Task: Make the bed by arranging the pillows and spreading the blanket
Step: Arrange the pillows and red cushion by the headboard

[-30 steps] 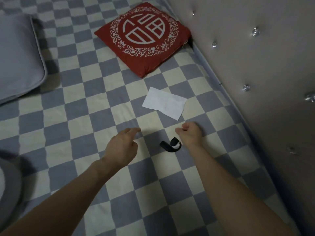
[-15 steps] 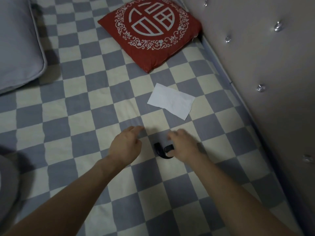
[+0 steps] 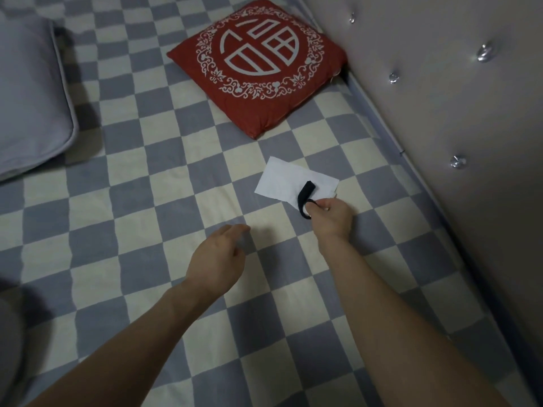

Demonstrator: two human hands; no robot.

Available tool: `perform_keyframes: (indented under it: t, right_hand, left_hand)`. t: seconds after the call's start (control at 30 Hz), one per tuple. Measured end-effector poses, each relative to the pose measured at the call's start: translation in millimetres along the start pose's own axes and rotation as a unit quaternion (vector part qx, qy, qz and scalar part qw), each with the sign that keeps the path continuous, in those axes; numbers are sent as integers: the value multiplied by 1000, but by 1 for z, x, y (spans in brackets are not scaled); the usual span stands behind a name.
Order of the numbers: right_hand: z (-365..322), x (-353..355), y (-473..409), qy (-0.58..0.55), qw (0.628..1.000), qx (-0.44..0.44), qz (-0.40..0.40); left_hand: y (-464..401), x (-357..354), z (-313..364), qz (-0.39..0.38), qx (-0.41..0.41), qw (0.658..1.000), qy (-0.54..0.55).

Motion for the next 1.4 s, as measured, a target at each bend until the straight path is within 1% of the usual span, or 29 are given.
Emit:
perform_keyframes:
  t: [0.07,0.13,0.23,0.3,0.4,0.47,0.7,0.77,0.83,0.93,1.03,1.1,1.23,1.33,1.4]
  right_hand:
    - [2,-6,-6,2,999,-36,-17]
    - [7,-6,-10,-27,998,-53,-23]
    - [16,13,5,-145,988,-56,6]
    - [23,39,24,-208,976,-50,31]
    - [37,86,57,-263,961,-56,61]
    - [47,121,81,-280,955,-53,81]
    - [71,245,163,-187,973,-4,136]
    - [80,287,193,-156,973,9,169]
    - [92,325,221,-136,968,17,211]
    - [117,377,270,-115,954,11,277]
    - [149,427,322,-108,931,2,349]
    - [173,452,347,-96,920,-27,379]
    - [236,507,393,-78,882,-118,450]
    - [272,533,412,-53,867,-190,458]
    - [284,543,419,-42,857,-220,464]
  left_hand:
    - [0,-2,0,0,-2,1000,2]
    - [1,-3,1,3,-5,1000,2]
    - [7,-6,5,-2,-6,1000,4]
    - [13,-8,12,-6,-12,1000,7]
    - [25,-11,30,-4,-23,1000,10]
    - [37,-14,51,-9,-44,999,12]
    - [97,-40,143,-50,-168,984,6]
    - [123,-52,176,-64,-217,974,-3]
    - [148,-63,201,-76,-252,965,-13]
    - [195,-89,239,-101,-319,941,-37]
    - [243,-117,275,-140,-378,914,-46]
    - [266,-128,290,-154,-395,904,-53]
    - [302,-148,314,-162,-421,889,-76]
    - [309,-160,318,-165,-417,890,-85]
    - [310,-167,316,-170,-407,892,-96]
Point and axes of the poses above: each hand's wrist, its own y-axis away from the middle knuckle, its own x-axis out of the back of the hand, z = x × y, the point moved 7 cm from there along -y, towards the middle knuckle, and after that the axes turned 12 degrees about -y, right-handed, at the moved point
